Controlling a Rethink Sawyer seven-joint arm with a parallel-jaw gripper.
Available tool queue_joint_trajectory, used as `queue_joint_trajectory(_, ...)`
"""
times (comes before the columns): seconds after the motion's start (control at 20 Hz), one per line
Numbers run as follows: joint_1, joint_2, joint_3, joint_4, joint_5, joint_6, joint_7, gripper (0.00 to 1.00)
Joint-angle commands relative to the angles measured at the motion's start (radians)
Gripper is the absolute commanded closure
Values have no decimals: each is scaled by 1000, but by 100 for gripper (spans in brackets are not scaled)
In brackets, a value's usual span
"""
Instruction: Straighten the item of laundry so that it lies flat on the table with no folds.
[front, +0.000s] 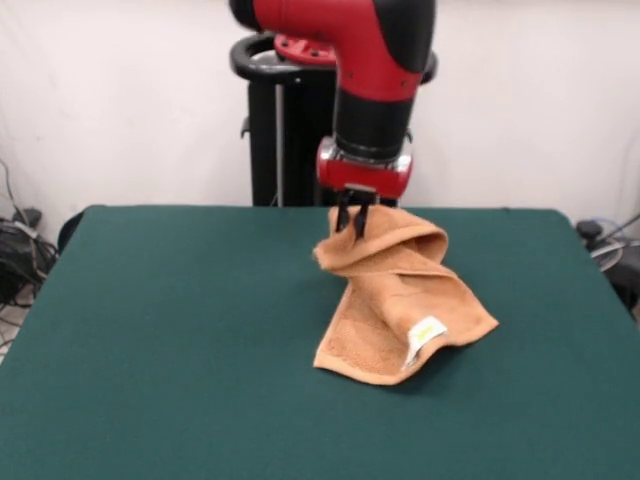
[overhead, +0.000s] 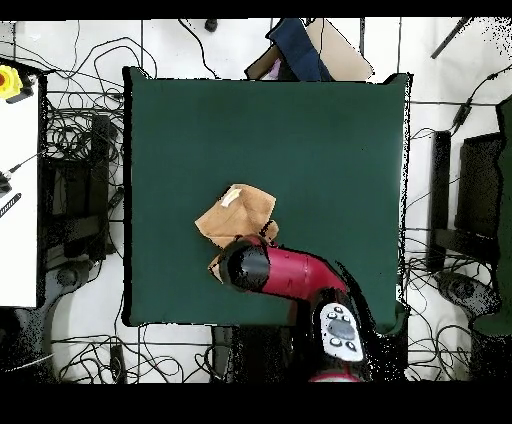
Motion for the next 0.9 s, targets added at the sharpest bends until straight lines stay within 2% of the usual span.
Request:
queue_joint_trajectory(0.05, 82, -106, 10, -75, 115, 174, 255, 100)
queue_joint_trajectory(0.15, 105, -132, 6, -80, 140, 218, 279, 100)
queue_joint_trajectory(0.4, 209, -238, -72, -91, 162, 383, 343, 100)
queue_joint_trajectory(0.65, 268, -356, -105, -37, 198, 470, 358, 100)
queue_joint_trajectory(0.9, 365, -431, -181, -78, 192, 629, 439, 100)
